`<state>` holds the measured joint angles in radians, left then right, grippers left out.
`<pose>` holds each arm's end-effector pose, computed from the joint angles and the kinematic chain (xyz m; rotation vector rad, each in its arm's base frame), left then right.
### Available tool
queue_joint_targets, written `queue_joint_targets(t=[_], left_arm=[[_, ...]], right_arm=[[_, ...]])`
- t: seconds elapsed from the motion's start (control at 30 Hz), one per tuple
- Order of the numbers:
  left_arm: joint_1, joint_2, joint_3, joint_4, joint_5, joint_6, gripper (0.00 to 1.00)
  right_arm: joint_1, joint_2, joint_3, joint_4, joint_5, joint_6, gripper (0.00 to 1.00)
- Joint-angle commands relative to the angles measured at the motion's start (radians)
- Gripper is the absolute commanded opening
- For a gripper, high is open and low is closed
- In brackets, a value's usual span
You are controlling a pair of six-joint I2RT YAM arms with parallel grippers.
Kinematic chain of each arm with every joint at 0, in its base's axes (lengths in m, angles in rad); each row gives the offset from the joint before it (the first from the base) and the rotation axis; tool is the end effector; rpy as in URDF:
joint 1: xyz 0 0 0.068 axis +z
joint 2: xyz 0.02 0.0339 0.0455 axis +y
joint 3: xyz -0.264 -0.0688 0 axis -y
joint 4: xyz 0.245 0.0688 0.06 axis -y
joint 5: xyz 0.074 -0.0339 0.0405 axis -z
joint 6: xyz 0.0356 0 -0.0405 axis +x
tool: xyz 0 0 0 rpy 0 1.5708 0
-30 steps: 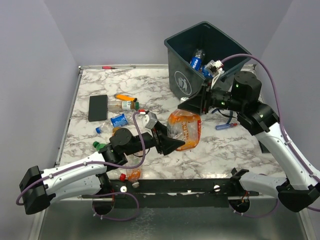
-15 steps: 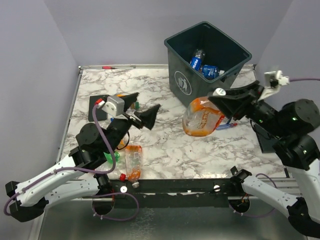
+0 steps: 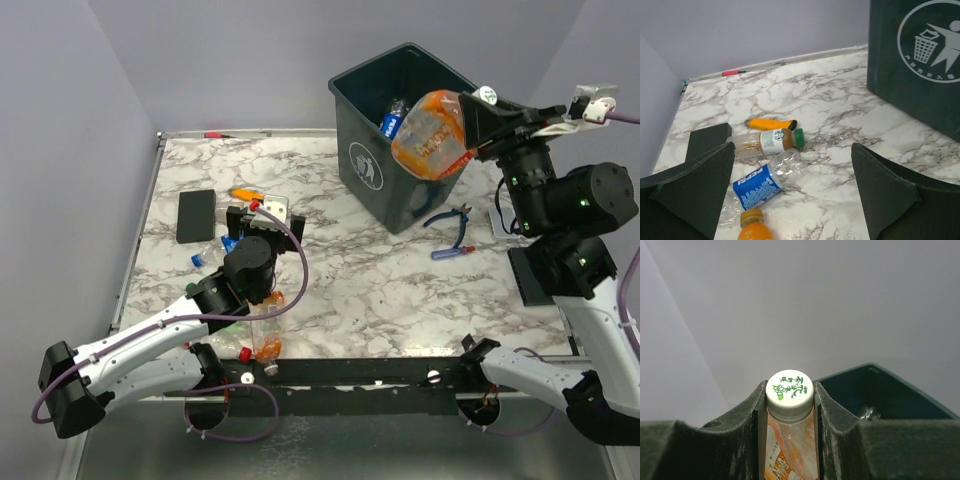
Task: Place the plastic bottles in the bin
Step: Place the plastic bottle in the trash bin.
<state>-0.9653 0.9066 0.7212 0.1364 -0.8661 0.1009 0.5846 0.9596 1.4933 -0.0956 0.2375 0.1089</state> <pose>0.1396 -0.1540 0.3304 0.1893 1.5914 0.0308 0.1274 0.0743 0.5521 -0.0606 1.1571 0.4809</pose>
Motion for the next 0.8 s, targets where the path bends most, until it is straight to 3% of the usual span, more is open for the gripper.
queue_joint_targets(t=[0.0,0.13,0.27,0.4,0.5,0.77], left_arm=[[0.043,-0.064,-0.033,0.048,-0.015,-0.078,0.99],[0.045,-0.109,-0.079,0.070,0.037,-0.098,0.99],[0.043,-0.109,-0.086,0.078,0.072,-0.124,0.99],[0.044,-0.096,-0.077,0.062,0.077,-0.139,0.99],[0.043,-0.094,-0.077,0.056,0.089,-0.144,0.99],[0.043,-0.107,-0.082,0.054,0.079,-0.138,0.99]], right_arm=[[0.005,0.068,0.063,0.245,0.150,-0.098,0.00],[0.006,0.147,0.070,0.388,0.202,-0.274,0.00],[0.005,0.276,0.013,0.662,0.340,-0.525,0.00],[-0.011,0.435,0.091,0.676,0.393,-0.659,0.00],[-0.070,0.500,0.139,0.604,0.366,-0.558,0.00],[-0.240,0.655,0.312,0.224,0.199,-0.144,0.00]])
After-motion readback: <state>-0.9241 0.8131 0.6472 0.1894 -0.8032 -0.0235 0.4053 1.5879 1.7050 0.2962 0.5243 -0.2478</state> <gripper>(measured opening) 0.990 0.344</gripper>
